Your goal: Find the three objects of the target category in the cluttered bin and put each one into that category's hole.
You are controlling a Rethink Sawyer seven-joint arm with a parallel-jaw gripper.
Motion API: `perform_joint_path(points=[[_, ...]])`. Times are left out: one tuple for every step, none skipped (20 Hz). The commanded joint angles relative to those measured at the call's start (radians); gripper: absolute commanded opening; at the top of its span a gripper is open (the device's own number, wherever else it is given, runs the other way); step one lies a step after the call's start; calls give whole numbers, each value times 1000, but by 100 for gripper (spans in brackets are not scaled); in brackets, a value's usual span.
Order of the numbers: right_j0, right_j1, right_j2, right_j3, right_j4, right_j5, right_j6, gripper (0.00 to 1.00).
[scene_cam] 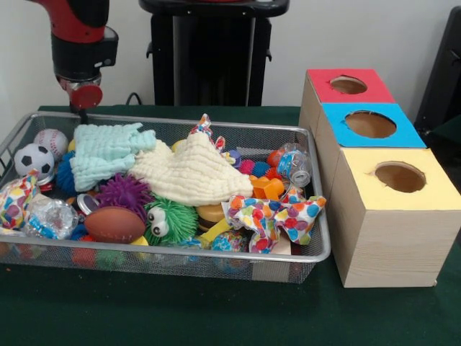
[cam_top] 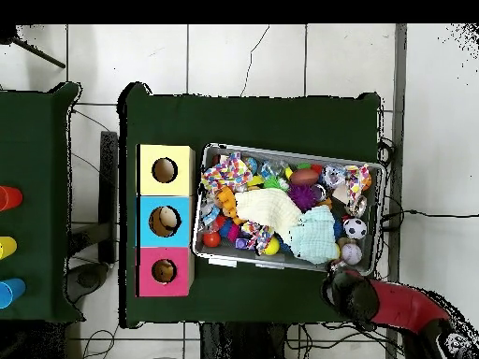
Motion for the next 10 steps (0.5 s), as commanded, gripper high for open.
perform_joint_path(points=[[-20, 138, 77, -215, -106, -28, -141, 100], [-36, 140, 86, -223, -122, -25, -156, 100], [-43, 138, 92, -226, -128, -17, -162, 100], [-53, 134, 100, -228, -136, -1, -177, 100], [-60, 129, 108, -228, -141, 7, -182, 100], [-69, 117, 112, -220, -145, 21, -190, 100], [-72, 109, 114, -216, -147, 31, -192, 100], [-75, 86, 115, -198, -141, 53, -199, 100], [-80, 76, 120, -190, -138, 64, -201, 100], [-84, 68, 124, -182, -134, 73, -203, 100]])
